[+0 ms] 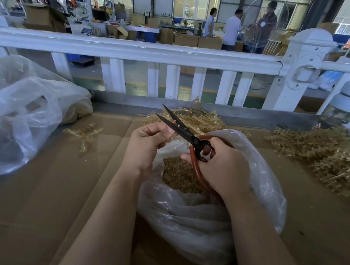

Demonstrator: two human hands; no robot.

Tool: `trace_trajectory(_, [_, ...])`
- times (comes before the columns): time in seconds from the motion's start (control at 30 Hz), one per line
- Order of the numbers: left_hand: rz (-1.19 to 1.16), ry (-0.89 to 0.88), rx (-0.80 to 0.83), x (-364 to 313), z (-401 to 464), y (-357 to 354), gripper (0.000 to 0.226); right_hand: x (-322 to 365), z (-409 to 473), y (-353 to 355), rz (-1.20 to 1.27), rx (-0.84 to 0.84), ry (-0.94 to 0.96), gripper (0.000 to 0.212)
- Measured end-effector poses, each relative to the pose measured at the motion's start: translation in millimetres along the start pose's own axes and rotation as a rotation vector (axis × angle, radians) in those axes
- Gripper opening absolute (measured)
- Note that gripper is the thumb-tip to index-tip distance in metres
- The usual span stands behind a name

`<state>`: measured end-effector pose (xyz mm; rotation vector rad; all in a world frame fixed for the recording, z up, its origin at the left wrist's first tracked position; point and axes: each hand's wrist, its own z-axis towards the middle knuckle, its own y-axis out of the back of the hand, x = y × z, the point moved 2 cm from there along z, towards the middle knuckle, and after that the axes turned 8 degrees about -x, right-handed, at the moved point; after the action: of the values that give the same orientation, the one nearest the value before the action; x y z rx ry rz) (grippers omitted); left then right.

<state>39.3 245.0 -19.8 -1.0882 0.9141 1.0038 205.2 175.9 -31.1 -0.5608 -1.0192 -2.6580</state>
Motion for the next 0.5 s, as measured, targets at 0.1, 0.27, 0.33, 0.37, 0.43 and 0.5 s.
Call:
trace_trajectory(0.1, [-0.009,0.009,0.019,-1.9,-1.2,-0.6,0.033,0.4,0.1,-1.4,-0.001,0.013,0.005,0.075])
trace_trajectory(0.27, [-0.038,0.033,0.013,-3.9,-2.6,-0.5,0.032,0.2,-0.3,-0.9,0.006,0.017,0.007,0.072])
trace_trajectory(0.33, [-0.033,0.026,0.012,-3.9,-2.7,-0.5,0.032,0.1,-0.2,-0.4,0.009,0.017,0.005,0.071])
trace_trajectory(0.37, [-0.027,0.019,0.015,-4.0,-2.5,-0.7,0.033,0.4,0.1,-0.4,0.005,0.019,0.006,0.071])
trace_trajectory(0.43, [0.003,-0.004,0.025,-3.5,-1.7,-0.6,0.035,1.2,0.3,-0.5,-0.012,0.018,0.017,0.073])
trace_trajectory(0.5, [0.045,-0.032,0.038,-2.3,-1.2,-0.6,0.034,1.6,0.2,0.0,-0.023,0.01,0.023,0.073])
